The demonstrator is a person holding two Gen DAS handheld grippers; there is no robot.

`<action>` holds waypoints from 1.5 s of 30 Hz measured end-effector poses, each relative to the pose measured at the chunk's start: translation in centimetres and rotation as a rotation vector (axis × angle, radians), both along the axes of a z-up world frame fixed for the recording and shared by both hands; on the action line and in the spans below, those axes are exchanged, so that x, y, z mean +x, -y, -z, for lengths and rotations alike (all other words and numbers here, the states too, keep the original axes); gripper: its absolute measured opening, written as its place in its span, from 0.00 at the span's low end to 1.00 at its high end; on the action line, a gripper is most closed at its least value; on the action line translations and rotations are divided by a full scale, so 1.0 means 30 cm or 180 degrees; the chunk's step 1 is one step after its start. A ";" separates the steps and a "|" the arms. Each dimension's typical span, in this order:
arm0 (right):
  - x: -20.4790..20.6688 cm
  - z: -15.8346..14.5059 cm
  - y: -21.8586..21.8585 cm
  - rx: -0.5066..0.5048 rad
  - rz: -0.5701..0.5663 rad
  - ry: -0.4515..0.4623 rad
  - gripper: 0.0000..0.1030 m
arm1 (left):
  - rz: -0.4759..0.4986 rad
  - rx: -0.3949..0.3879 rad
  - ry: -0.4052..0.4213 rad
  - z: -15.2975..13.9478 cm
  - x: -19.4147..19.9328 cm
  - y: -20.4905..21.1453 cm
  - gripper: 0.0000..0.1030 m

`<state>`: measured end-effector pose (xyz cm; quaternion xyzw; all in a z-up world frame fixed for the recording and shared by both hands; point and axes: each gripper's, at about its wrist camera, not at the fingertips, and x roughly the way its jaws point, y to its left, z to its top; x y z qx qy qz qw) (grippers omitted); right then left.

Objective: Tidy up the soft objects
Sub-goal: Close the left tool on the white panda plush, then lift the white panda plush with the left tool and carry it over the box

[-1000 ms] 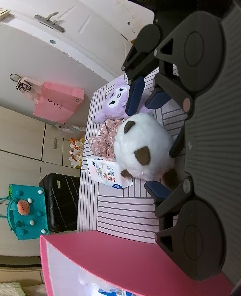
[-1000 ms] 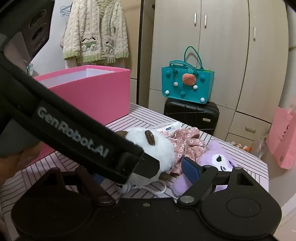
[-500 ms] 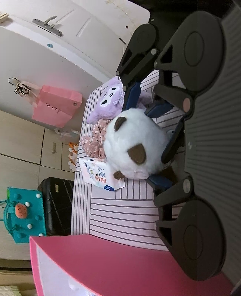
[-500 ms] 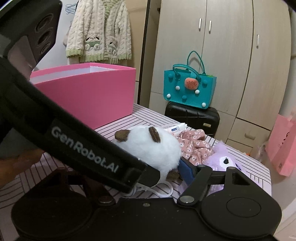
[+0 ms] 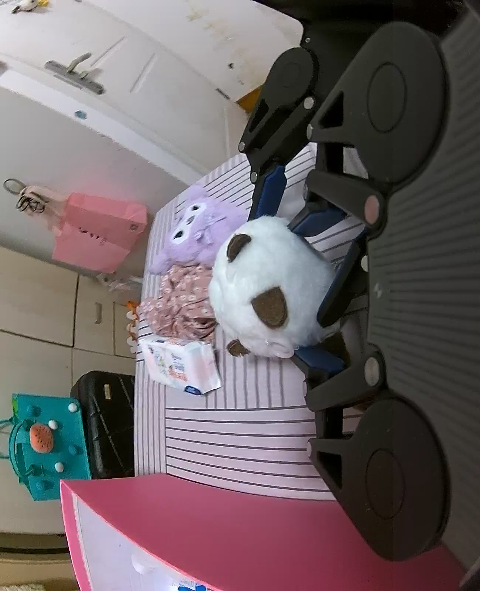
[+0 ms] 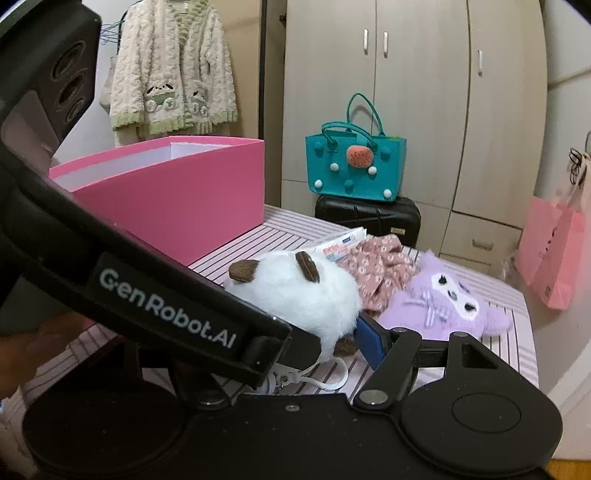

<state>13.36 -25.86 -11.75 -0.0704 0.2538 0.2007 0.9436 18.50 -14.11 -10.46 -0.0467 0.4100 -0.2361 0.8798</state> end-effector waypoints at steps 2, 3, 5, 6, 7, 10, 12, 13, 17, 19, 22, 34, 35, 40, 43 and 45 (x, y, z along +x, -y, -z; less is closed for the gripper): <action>-0.016 -0.003 -0.004 0.0056 0.0035 -0.0060 0.73 | 0.0062 0.0050 -0.0027 -0.005 -0.014 -0.002 0.61; -0.023 -0.006 -0.005 0.0087 0.0056 -0.0096 0.73 | 0.0105 0.0077 -0.0047 -0.011 -0.021 -0.004 0.61; -0.037 -0.016 -0.008 0.0154 0.0100 -0.0172 0.73 | 0.0169 0.0100 -0.0082 -0.022 -0.034 -0.012 0.61; -0.044 -0.023 -0.009 0.0190 0.0115 -0.0214 0.73 | 0.0190 0.0099 -0.0097 -0.028 -0.043 -0.017 0.60; -0.054 -0.027 -0.009 0.0211 0.0122 -0.0250 0.73 | 0.0201 0.0101 -0.0124 -0.034 -0.050 -0.020 0.60; -0.084 -0.050 -0.026 0.0198 0.0176 -0.0320 0.73 | 0.0292 0.0106 -0.0208 -0.057 -0.067 -0.032 0.60; -0.098 -0.066 -0.035 0.0207 0.0213 -0.0398 0.73 | 0.0363 0.0102 -0.0303 -0.071 -0.073 -0.042 0.60; -0.105 -0.072 -0.037 0.0207 0.0219 -0.0426 0.73 | 0.0391 0.0106 -0.0339 -0.077 -0.075 -0.046 0.60; -0.131 -0.098 -0.055 0.0182 0.0242 -0.0530 0.73 | 0.0497 0.0110 -0.0485 -0.098 -0.088 -0.061 0.60; -0.142 -0.109 -0.064 0.0161 0.0241 -0.0610 0.73 | 0.0554 0.0108 -0.0562 -0.107 -0.093 -0.070 0.60; -0.159 -0.130 -0.068 0.0167 0.0208 -0.0717 0.73 | 0.0670 0.0054 -0.0701 -0.119 -0.097 -0.095 0.60; -0.209 -0.251 -0.115 0.0240 0.0055 -0.0724 0.73 | 0.0888 0.0013 -0.0539 -0.252 -0.171 -0.173 0.60; -0.215 -0.268 -0.124 0.0218 0.0033 -0.0700 0.73 | 0.0894 0.0003 -0.0517 -0.268 -0.178 -0.183 0.60; -0.234 -0.361 -0.161 0.0139 -0.0107 -0.0570 0.73 | 0.0893 -0.0141 -0.0474 -0.353 -0.193 -0.252 0.60; -0.226 -0.408 -0.191 0.0052 -0.0230 -0.0475 0.72 | 0.0845 -0.0161 -0.0388 -0.399 -0.199 -0.285 0.60; -0.223 -0.436 -0.222 -0.0021 -0.0306 -0.0374 0.72 | 0.0783 -0.0135 -0.0278 -0.431 -0.207 -0.310 0.60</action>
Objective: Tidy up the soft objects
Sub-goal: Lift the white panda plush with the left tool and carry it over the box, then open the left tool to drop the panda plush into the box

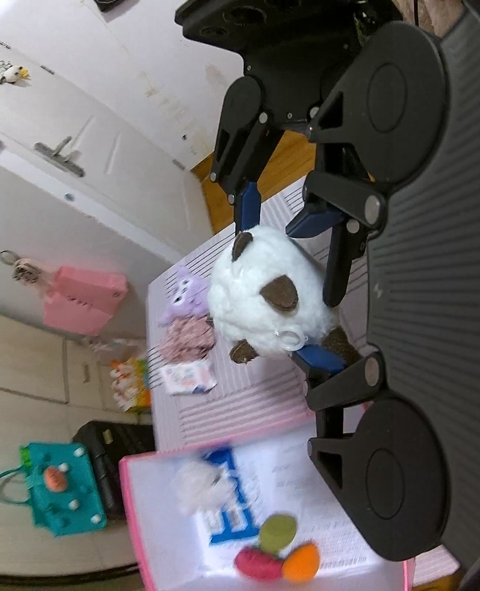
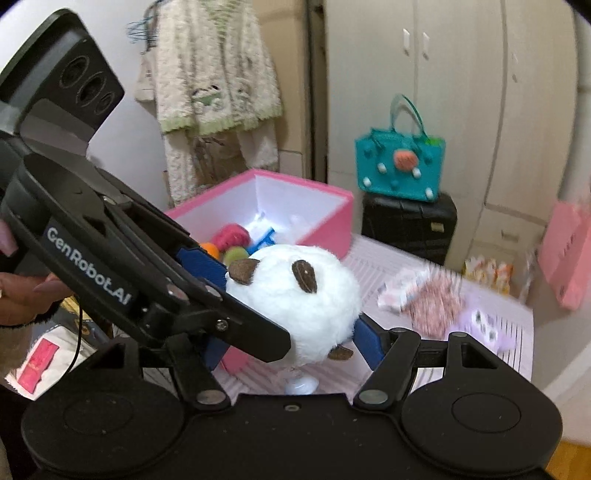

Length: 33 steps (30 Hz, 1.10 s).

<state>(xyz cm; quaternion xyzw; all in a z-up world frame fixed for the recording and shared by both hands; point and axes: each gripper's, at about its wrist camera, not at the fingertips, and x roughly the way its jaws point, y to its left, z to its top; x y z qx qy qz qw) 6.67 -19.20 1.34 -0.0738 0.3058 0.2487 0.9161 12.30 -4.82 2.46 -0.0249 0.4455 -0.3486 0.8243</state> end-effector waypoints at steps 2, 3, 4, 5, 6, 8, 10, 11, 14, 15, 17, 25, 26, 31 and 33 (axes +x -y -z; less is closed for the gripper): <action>0.011 -0.024 -0.031 -0.0030 -0.0069 0.0086 0.72 | -0.0075 0.0012 0.0102 -0.024 -0.005 -0.026 0.60; 0.018 -0.034 -0.048 -0.0038 -0.0113 0.0128 0.72 | -0.0105 0.0017 0.0140 -0.033 -0.006 -0.039 0.60; 0.024 -0.044 -0.063 -0.0034 -0.0146 0.0164 0.72 | -0.0146 0.0020 0.0179 -0.045 -0.006 -0.058 0.60; 0.032 -0.053 -0.077 -0.0018 -0.0175 0.0193 0.72 | -0.0186 0.0014 0.0212 -0.055 -0.006 -0.075 0.60; 0.044 -0.062 -0.093 -0.0001 -0.0211 0.0215 0.72 | -0.0233 -0.0005 0.0228 -0.066 -0.003 -0.098 0.60; 0.066 -0.075 -0.115 0.0048 -0.0281 0.0237 0.72 | -0.0317 -0.0049 0.0193 -0.082 0.013 -0.143 0.60; 0.091 -0.085 -0.143 0.0084 -0.0360 0.0241 0.72 | -0.0398 -0.0043 0.0188 -0.097 0.025 -0.178 0.60; 0.105 -0.089 -0.158 0.0099 -0.0402 0.0239 0.72 | -0.0430 -0.0025 0.0198 -0.105 0.031 -0.194 0.60; 0.142 -0.087 -0.209 0.0115 -0.0517 0.0206 0.72 | -0.0521 0.0025 0.0194 -0.109 0.056 -0.253 0.60; 0.157 -0.080 -0.229 0.0122 -0.0551 0.0176 0.72 | -0.0544 0.0036 0.0180 -0.104 0.067 -0.272 0.60; 0.185 -0.063 -0.264 0.0141 -0.0597 0.0122 0.72 | -0.0587 0.0042 0.0135 -0.083 0.093 -0.314 0.61; 0.308 0.071 -0.396 0.0107 -0.0730 -0.0252 0.71 | -0.0789 0.0150 -0.0277 0.063 0.220 -0.440 0.60; 0.324 0.090 -0.409 0.0089 -0.0745 -0.0326 0.71 | -0.0803 0.0173 -0.0360 0.088 0.241 -0.449 0.60; 0.383 0.154 -0.469 -0.0029 -0.0791 -0.0619 0.70 | -0.0814 0.0223 -0.0653 0.182 0.308 -0.484 0.60; 0.395 0.167 -0.489 -0.0103 -0.0842 -0.0690 0.70 | -0.0814 0.0311 -0.0649 0.194 0.319 -0.486 0.60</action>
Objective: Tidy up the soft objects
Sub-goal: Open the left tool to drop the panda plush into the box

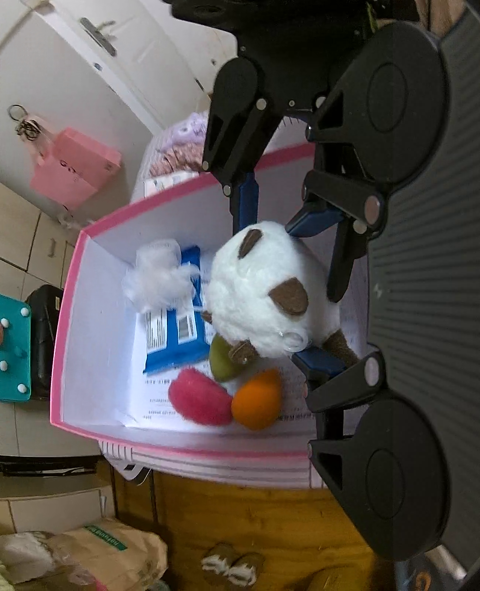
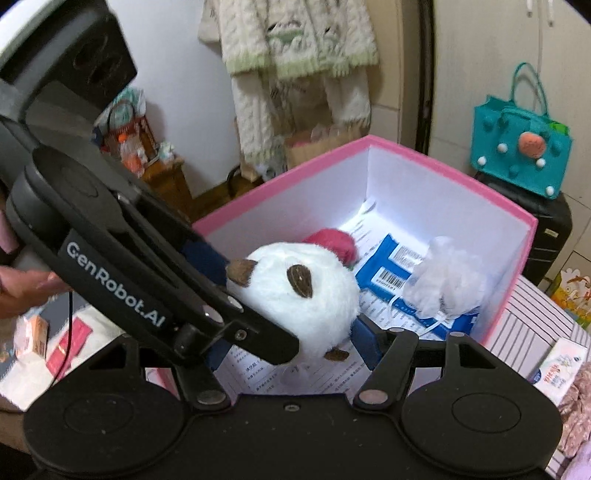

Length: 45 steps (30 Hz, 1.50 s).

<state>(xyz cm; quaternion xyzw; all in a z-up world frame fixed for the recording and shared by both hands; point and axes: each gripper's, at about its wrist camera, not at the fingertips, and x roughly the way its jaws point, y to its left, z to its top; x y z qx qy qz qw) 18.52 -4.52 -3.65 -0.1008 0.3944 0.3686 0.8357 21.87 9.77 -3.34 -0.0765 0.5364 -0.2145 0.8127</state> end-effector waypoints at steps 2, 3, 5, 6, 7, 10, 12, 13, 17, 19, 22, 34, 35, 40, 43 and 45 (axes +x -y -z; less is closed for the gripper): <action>0.010 0.009 -0.014 -0.0015 -0.0034 -0.0076 0.70 | 0.0055 0.0123 0.0047 -0.001 -0.002 0.002 0.60; 0.011 0.015 -0.022 -0.0030 -0.0052 -0.0106 0.70 | 0.0074 0.0174 0.0061 -0.002 -0.001 -0.001 0.60; 0.018 0.024 -0.033 -0.0076 -0.0088 -0.0104 0.70 | 0.0092 0.0197 0.0020 0.007 0.009 -0.008 0.60; 0.023 0.029 -0.036 -0.0095 -0.0091 -0.0102 0.70 | 0.0120 0.0220 0.0048 0.007 0.008 -0.007 0.60; 0.031 0.033 -0.037 -0.0100 -0.0089 -0.0120 0.70 | 0.0126 0.0225 0.0049 0.006 0.011 -0.007 0.60; 0.051 0.040 -0.039 -0.0145 -0.0061 -0.0163 0.70 | 0.0134 0.0315 0.0160 0.009 0.000 0.005 0.63; 0.044 0.043 -0.036 -0.0182 -0.0039 -0.0128 0.70 | 0.0137 0.0405 0.0273 0.008 -0.012 0.014 0.63; 0.038 0.042 -0.033 -0.0187 -0.0046 -0.0126 0.70 | 0.0150 0.0433 0.0315 0.007 -0.018 0.018 0.63; 0.004 0.026 -0.017 -0.0200 -0.0063 -0.0049 0.69 | 0.0217 0.0532 0.0483 -0.013 -0.054 0.035 0.63; -0.017 0.003 0.003 -0.0156 -0.0060 -0.0017 0.69 | 0.0252 0.0561 0.0572 -0.038 -0.081 0.041 0.63; -0.054 -0.047 0.048 -0.0042 -0.0028 -0.0002 0.69 | 0.0291 0.0630 0.0724 -0.089 -0.128 0.049 0.63; -0.281 -0.239 0.257 0.0154 0.0093 0.0220 0.69 | 0.0546 0.0720 0.1080 -0.317 -0.325 0.127 0.65; -0.302 -0.251 0.279 0.0173 0.0114 0.0245 0.69 | 0.0566 0.0712 0.1116 -0.329 -0.341 0.139 0.65; -0.391 -0.289 0.386 0.0191 0.0283 0.0325 0.69 | 0.0630 0.0678 0.1308 -0.371 -0.404 0.223 0.66; -0.428 -0.297 0.456 0.0193 0.0421 0.0412 0.69 | 0.0698 0.0577 0.1368 -0.381 -0.422 0.278 0.66; -0.444 -0.292 0.504 0.0200 0.0540 0.0467 0.69 | 0.0714 0.0450 0.1433 -0.384 -0.429 0.305 0.66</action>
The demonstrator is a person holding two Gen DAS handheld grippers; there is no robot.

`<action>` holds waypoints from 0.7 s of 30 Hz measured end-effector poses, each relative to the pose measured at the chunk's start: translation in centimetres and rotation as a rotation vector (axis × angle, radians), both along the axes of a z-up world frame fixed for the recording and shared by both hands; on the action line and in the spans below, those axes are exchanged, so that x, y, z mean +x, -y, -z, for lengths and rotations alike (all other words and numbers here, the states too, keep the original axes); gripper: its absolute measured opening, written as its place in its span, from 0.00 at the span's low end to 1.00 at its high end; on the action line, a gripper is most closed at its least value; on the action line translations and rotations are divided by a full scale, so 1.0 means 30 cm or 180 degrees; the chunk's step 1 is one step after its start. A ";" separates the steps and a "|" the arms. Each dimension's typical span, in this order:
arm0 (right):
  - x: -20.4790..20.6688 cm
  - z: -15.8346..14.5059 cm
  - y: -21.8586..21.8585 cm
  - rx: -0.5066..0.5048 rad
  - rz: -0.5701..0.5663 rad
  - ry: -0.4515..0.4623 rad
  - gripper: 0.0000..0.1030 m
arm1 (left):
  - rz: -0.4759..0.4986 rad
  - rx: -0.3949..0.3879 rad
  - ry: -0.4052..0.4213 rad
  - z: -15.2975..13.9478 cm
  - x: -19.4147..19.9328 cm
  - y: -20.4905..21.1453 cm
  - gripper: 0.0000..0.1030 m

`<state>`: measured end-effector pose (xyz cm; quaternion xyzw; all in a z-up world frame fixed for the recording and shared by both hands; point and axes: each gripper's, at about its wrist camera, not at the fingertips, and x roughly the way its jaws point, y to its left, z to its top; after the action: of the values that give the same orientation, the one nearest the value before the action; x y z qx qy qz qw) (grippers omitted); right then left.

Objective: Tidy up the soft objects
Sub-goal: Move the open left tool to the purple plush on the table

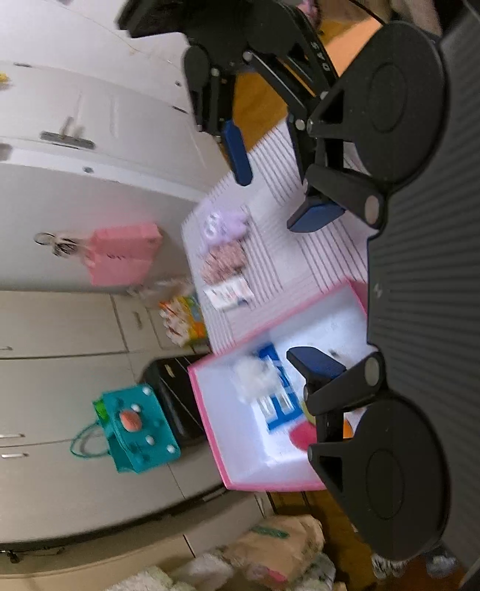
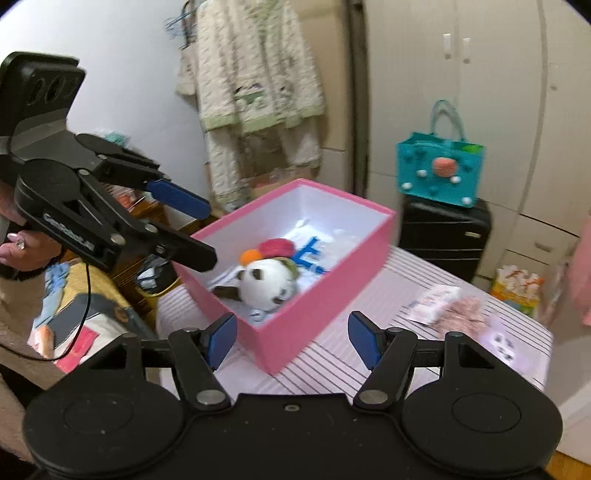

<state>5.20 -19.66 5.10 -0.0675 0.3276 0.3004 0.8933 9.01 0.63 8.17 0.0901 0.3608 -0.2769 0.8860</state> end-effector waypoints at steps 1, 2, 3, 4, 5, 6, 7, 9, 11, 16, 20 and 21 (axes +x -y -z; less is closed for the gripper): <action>-0.006 0.005 0.022 -0.0006 0.0061 0.0023 0.69 | 0.0006 -0.0053 0.0030 0.003 -0.001 0.018 0.66; -0.011 0.013 0.047 -0.0012 0.0124 0.0043 0.69 | 0.0003 -0.0088 0.0071 0.005 0.001 0.036 0.66; -0.012 0.020 0.070 -0.0007 0.0168 0.0048 0.69 | 0.0004 -0.0109 0.0116 0.010 0.004 0.057 0.66; -0.013 0.029 0.096 0.0012 0.0208 0.0054 0.69 | 0.0017 -0.0120 0.0150 0.013 0.004 0.077 0.66; -0.015 0.035 0.121 0.0037 0.0246 0.0060 0.69 | 0.0035 -0.0135 0.0166 0.019 0.008 0.100 0.66; -0.014 0.045 0.147 0.0057 0.0287 0.0071 0.69 | 0.0055 -0.0156 0.0164 0.027 0.015 0.123 0.66; -0.014 0.052 0.167 0.0059 0.0319 0.0089 0.70 | 0.0059 -0.0183 0.0162 0.036 0.021 0.144 0.66; -0.011 0.073 0.203 0.0015 0.0403 0.0152 0.70 | 0.0081 -0.0219 0.0190 0.057 0.032 0.190 0.66; -0.005 0.097 0.229 -0.0051 0.0493 0.0235 0.70 | 0.0117 -0.0226 0.0220 0.080 0.038 0.229 0.66; 0.019 0.159 0.282 -0.0179 0.0679 0.0458 0.72 | 0.0246 -0.0309 0.0127 0.152 0.075 0.335 0.66; 0.061 0.234 0.350 -0.0152 0.0829 0.0408 0.75 | 0.0229 -0.0417 0.0039 0.209 0.126 0.413 0.66; 0.072 0.254 0.366 -0.0148 0.0861 0.0383 0.75 | 0.0206 -0.0414 0.0048 0.226 0.141 0.436 0.66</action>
<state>7.35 -30.65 -2.51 -0.0613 0.2865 0.1650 0.9418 13.23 -12.45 1.40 0.0461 0.3323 -0.3277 0.8832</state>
